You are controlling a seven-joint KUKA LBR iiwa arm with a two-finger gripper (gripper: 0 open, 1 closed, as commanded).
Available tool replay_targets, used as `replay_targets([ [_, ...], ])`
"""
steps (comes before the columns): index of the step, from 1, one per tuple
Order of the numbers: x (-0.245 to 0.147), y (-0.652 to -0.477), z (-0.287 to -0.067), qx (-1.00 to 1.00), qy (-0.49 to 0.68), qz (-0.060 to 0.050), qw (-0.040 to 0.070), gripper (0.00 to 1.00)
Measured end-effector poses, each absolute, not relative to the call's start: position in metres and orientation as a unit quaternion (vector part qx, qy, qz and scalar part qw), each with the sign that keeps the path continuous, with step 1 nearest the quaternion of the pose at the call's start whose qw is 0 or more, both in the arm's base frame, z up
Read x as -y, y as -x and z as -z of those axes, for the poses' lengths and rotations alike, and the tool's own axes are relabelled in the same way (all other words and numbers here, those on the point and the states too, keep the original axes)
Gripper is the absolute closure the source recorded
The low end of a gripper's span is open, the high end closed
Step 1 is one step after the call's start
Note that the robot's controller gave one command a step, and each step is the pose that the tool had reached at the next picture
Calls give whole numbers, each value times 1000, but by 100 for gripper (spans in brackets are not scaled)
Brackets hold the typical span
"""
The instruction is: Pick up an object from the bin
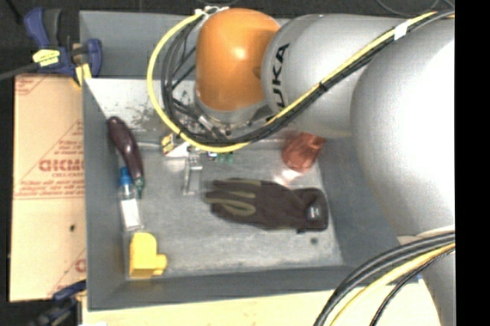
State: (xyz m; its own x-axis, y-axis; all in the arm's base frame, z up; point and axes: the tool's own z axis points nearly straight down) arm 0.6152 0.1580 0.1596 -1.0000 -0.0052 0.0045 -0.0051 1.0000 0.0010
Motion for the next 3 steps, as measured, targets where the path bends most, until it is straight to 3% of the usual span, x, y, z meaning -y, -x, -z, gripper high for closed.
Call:
replay_targets([
  [1, -157, -617, -165, 1000, -1, 1, -2, 0],
  [2, -112, -611, -116, 999, -49, 1, -4, 0],
  [3, -105, -612, -109, 986, -169, 1, -4, 0],
])
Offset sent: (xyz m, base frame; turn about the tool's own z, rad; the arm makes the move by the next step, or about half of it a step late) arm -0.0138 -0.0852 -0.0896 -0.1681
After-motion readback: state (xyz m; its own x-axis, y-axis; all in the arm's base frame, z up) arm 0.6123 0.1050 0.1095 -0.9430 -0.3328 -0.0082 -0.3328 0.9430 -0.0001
